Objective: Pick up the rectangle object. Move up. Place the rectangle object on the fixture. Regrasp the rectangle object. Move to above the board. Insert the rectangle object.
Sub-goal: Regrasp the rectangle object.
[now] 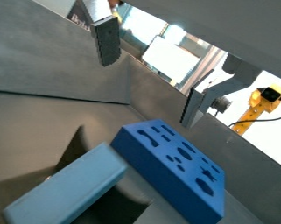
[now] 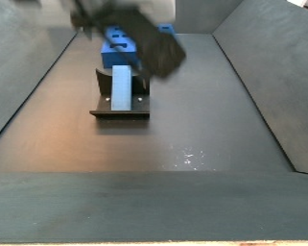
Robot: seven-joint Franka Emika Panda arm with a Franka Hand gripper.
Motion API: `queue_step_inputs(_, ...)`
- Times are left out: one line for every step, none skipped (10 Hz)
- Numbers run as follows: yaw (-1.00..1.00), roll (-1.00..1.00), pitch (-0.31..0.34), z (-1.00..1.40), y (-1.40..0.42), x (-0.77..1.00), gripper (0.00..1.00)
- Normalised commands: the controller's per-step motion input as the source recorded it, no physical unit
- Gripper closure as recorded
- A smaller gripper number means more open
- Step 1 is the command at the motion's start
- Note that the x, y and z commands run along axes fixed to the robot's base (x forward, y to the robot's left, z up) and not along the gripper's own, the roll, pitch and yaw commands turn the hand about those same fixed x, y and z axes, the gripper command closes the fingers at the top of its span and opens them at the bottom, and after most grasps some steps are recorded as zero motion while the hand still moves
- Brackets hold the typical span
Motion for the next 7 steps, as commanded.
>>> queue_step_inputs(0.02,1.00,0.041,0.51,-1.00,-0.12,0.00)
queue_step_inputs(0.02,1.00,0.038,0.31,-0.85,-0.10,0.00)
queue_step_inputs(0.02,1.00,0.035,0.16,-0.69,-0.07,0.00)
queue_step_inputs(0.02,1.00,0.035,0.08,-0.45,-0.04,0.00)
queue_step_inputs(0.02,1.00,0.033,0.06,-0.26,-0.04,0.00)
queue_step_inputs(0.02,1.00,0.029,0.04,-0.05,-0.05,0.00)
queue_step_inputs(0.02,1.00,0.026,0.03,-0.03,-0.05,0.00)
